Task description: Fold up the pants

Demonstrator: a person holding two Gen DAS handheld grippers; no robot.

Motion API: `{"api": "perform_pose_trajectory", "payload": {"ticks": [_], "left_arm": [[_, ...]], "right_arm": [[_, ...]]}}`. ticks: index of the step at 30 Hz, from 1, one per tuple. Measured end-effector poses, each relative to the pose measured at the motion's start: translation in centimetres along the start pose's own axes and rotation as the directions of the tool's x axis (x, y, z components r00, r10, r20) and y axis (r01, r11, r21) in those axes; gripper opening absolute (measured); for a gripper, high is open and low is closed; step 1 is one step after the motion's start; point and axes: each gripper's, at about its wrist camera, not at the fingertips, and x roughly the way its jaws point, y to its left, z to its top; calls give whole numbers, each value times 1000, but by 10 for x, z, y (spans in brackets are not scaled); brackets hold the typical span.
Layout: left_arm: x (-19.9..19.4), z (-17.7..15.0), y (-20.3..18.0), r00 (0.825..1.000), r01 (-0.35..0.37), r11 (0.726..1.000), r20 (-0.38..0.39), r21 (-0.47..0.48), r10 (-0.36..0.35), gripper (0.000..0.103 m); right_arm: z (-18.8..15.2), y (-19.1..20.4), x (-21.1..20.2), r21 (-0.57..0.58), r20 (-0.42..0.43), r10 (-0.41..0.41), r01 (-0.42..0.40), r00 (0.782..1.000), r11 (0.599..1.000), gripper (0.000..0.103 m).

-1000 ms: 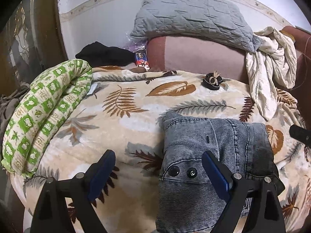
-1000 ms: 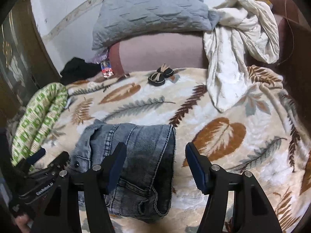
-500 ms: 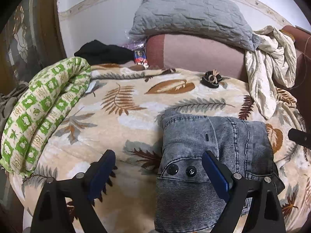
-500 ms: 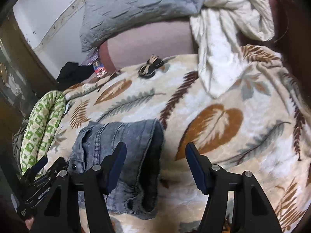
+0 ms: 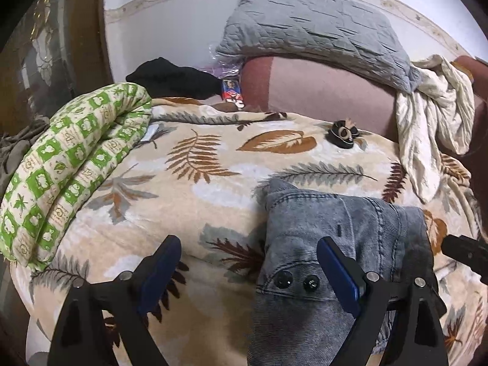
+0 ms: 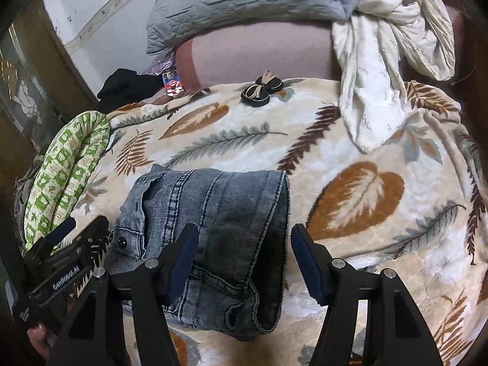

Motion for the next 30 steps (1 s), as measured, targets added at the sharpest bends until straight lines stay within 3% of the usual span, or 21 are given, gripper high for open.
{"api": "perform_pose_trajectory", "payload": {"ticks": [13,30], "left_arm": [[-11,-4,-11,999,-26,996,31,80,23,92],[-8,-4,-13,999,-42,995,20,88,40,93]], "right_arm": [[-5,11,4,-37,5,-28,28,1000,999,64],[-6,15,4,-59,28,-63,65,998,996,64]]}}
